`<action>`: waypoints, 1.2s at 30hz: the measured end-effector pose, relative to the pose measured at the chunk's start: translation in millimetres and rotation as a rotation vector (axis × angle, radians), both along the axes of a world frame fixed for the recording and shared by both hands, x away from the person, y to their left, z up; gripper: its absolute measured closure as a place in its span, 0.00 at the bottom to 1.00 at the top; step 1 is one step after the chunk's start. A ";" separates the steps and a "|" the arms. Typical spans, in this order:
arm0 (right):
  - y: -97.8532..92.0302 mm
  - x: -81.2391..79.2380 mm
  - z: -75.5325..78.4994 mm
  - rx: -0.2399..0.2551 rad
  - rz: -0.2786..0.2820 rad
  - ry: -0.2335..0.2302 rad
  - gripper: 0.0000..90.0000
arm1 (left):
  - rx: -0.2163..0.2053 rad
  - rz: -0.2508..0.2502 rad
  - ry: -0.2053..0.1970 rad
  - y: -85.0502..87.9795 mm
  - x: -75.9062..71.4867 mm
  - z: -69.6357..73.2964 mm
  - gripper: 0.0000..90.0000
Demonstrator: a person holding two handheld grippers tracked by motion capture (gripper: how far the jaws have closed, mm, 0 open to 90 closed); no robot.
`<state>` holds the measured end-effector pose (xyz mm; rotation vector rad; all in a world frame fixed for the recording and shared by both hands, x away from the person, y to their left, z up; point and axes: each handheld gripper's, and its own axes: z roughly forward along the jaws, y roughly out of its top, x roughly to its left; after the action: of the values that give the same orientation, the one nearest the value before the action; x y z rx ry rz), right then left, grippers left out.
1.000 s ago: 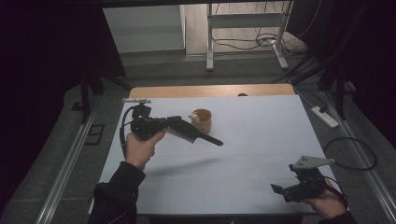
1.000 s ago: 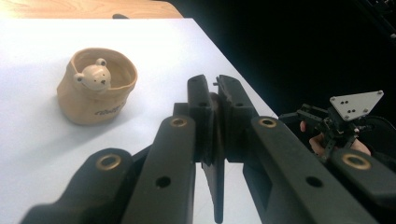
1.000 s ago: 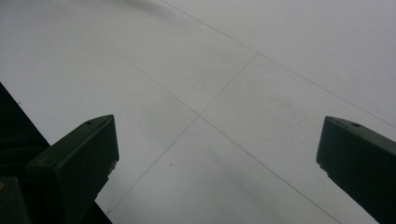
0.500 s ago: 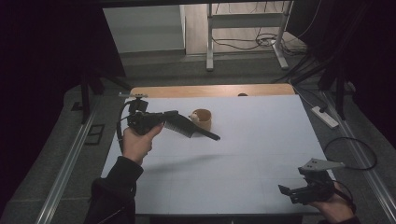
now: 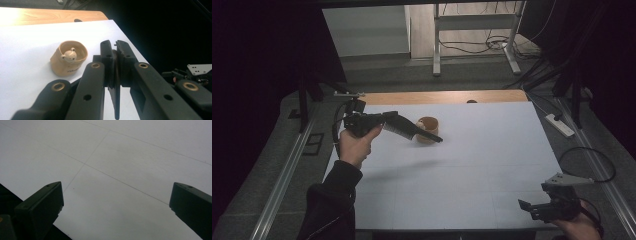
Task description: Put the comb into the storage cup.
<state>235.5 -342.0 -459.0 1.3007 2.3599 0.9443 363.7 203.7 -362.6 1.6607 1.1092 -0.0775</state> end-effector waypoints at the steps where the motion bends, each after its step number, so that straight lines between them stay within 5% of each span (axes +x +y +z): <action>1: -0.4 -0.5 0.1 -0.001 -0.005 0.000 0.00 | 0.001 0.002 -0.002 0.5 0.7 0.7 0.93; 36: -8.1 -12.0 3.9 -0.009 -0.040 -0.040 0.00 | 0.079 0.095 -0.021 -2.9 36.1 20.6 0.93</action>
<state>223.5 -350.1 -455.1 1.3082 2.2976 0.9377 399.8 200.8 -342.0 1.6729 1.1866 0.0450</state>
